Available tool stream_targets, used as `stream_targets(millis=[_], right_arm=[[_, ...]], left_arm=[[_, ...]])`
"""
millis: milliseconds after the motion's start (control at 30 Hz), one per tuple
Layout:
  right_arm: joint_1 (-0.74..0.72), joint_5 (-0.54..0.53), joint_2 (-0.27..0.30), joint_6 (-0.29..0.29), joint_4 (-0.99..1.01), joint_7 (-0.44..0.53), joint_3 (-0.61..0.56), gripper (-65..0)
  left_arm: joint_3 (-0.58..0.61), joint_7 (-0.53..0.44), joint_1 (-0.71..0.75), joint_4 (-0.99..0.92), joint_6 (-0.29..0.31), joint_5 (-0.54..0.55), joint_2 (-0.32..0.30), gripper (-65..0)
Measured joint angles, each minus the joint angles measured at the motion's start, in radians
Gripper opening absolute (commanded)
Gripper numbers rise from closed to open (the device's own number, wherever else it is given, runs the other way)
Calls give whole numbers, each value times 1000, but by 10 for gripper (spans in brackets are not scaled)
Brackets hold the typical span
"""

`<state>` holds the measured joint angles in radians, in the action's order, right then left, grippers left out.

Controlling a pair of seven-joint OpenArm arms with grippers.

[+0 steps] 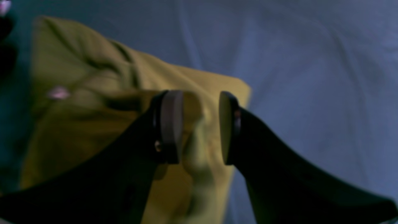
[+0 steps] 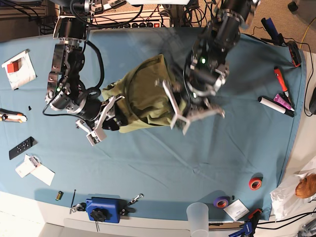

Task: Layout the t-shirt on the table in an organized manner, then fold the t-shirt properly
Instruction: 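Tuck the loose fabric under the bundle with both grippers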

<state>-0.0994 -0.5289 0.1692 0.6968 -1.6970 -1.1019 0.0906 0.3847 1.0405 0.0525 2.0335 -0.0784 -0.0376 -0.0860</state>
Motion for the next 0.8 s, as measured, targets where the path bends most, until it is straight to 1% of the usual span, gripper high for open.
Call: stream_targets(millis=[67, 233, 367, 433, 467, 533, 600, 667, 733, 800], right_arm=[[0, 23, 5, 0, 0, 13, 0, -455], [0, 32, 17, 0, 0, 14, 7, -455], [0, 31, 13, 0, 0, 15, 63, -455], [0, 34, 14, 0, 0, 14, 114, -455], [0, 34, 14, 0, 0, 14, 142, -455], [0, 34, 14, 0, 0, 15, 201, -455], [0, 34, 14, 0, 0, 14, 257, -455], [0, 34, 26, 0, 0, 14, 297, -455], [0, 34, 52, 0, 0, 14, 314, -455], [0, 35, 86, 0, 0, 2, 312, -455]], left_arm=[[0, -19, 35, 2, 0, -12, 0, -364], [0, -29, 44, 7, 0, -172, 0, -364], [0, -22, 44, 10, -2, -187, 0, -355], [0, 20, 45, 10, -58, -183, 3, -324], [0, 38, 46, 10, -63, -187, 3, -314], [-1, 56, 58, 10, -60, -186, 3, -315], [-4, 77, 85, 10, -60, -154, 15, -315], [-4, 85, 107, 10, -60, -92, 45, -315], [-3, 47, 121, 10, -60, 10, 79, -315], [-3, 10, 143, 10, -52, 79, 112, -315]])
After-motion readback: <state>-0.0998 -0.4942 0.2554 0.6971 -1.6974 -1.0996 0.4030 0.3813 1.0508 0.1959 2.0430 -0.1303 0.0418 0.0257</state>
